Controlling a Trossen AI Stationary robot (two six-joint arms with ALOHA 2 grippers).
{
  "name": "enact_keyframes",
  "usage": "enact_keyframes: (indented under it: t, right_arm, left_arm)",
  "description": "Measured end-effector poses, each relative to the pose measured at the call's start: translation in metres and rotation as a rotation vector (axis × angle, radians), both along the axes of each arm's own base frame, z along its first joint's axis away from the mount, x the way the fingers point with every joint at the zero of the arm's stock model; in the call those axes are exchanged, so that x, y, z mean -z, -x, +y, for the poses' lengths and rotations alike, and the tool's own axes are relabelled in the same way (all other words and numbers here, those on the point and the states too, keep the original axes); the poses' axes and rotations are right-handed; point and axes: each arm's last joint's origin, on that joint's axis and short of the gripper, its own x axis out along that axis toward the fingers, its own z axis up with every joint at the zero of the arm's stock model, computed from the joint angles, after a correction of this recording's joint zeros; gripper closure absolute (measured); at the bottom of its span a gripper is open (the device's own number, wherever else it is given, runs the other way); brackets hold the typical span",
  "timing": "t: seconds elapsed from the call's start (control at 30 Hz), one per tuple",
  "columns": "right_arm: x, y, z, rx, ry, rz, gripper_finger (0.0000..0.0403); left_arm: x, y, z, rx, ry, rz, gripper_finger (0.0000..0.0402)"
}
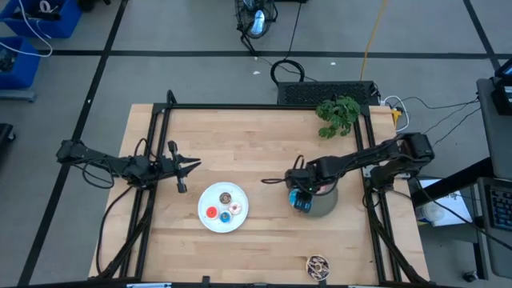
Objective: Pick & Place donuts
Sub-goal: Put the big blue donut on the gray plate
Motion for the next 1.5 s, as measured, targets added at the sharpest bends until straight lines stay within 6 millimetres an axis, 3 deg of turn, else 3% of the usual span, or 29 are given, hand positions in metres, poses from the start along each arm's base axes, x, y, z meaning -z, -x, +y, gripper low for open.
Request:
enact_keyframes:
  t: [0.37, 0.93, 1.5]
  right_arm:
    - [0.0022, 0.0034, -0.0005, 0.018, 0.006, 0.047, 0.0196]
    - [0.003, 0.0061, -0.0035, -0.048, 0.121, 0.064, 0.0068]
    - [0.0021, 0.0058, -0.0019, -0.188, 0.15, 0.055, 0.0055]
  left_arm:
    - [-0.0001, 0.0, 0.0, 0.0, 0.0, -0.001, 0.0353]
    - [-0.0001, 0.0, 0.0, 0.0, -0.01, 0.002, 0.0353]
    - [0.0005, -0.0001, -0.0004, 0.014, -0.043, 0.016, 0.0353]
